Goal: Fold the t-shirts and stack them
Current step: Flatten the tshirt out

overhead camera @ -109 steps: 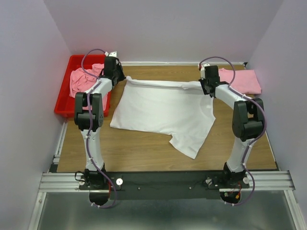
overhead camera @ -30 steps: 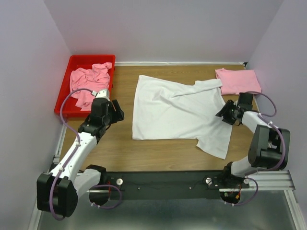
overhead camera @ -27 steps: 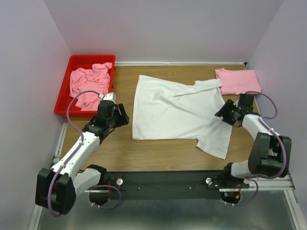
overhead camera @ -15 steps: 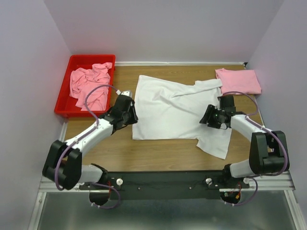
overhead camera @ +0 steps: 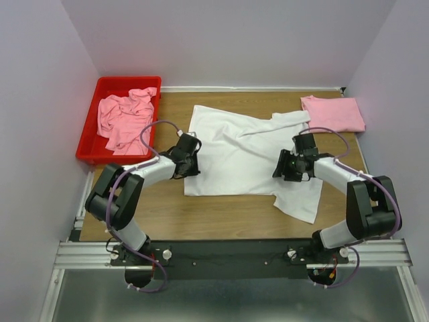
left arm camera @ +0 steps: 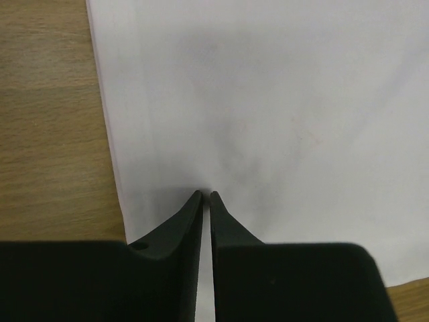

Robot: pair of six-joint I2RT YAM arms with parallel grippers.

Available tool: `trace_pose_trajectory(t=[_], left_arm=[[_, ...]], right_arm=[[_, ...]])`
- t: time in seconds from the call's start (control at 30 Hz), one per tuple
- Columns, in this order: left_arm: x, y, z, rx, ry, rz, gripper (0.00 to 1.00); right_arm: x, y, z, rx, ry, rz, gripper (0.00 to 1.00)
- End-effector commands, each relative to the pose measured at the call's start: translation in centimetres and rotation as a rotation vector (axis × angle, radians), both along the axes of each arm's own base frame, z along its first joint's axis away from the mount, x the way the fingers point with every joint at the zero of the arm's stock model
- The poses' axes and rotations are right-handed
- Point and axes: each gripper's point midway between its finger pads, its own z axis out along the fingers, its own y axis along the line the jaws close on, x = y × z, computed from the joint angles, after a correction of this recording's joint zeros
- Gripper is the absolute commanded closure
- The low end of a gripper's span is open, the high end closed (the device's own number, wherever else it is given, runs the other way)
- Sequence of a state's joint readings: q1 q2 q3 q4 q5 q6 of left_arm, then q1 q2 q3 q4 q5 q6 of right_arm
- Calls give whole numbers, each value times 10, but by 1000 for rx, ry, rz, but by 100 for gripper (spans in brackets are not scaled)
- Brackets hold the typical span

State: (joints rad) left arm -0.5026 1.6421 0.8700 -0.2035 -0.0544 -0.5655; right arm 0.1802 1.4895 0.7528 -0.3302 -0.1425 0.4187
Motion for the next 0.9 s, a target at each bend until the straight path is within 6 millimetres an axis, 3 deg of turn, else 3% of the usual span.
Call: trace_pose_trajectory(t=[0.0,0.1,0.2,0.33,0.4,0.5,0.57,0.6,0.63,0.67,0.7,0.77,0.83,0.87], left_arm=[[-44,22,-37,64,149,14,84],[-66,40,-44,78,188,66,85],[-66,47,-14,39,145,124,87],[-77,61,-4,59,150,163,87],[-84,67,-3,70,155,178,87],[-78,65,18,14,97,218,87],[-71,71,32,21,46,237,87],[-62,74,44,35,7,248,84],[-56,73,54,32,-28,238,76],[-48,71,63,24,-61,231,69],[-36,64,81,-1,-107,218,63],[-22,55,95,-21,-152,171,50],[-3,39,114,-69,-209,132,47],[4,35,107,-57,-194,122,47]], right_arm=[[-51,6,-27,-5,193,12,37],[-75,19,-29,39,249,35,36],[-104,31,-26,93,289,49,32],[-133,43,-17,163,343,42,30],[-141,44,-12,168,344,38,28],[-148,48,2,208,316,46,28],[-138,52,18,229,250,59,28],[-120,54,34,224,180,82,28],[-104,49,40,173,135,72,28],[-80,48,59,134,52,105,28],[-63,44,68,92,10,103,27],[-31,27,76,22,-34,62,28],[7,18,86,5,-62,62,30],[28,9,93,2,-95,33,34]])
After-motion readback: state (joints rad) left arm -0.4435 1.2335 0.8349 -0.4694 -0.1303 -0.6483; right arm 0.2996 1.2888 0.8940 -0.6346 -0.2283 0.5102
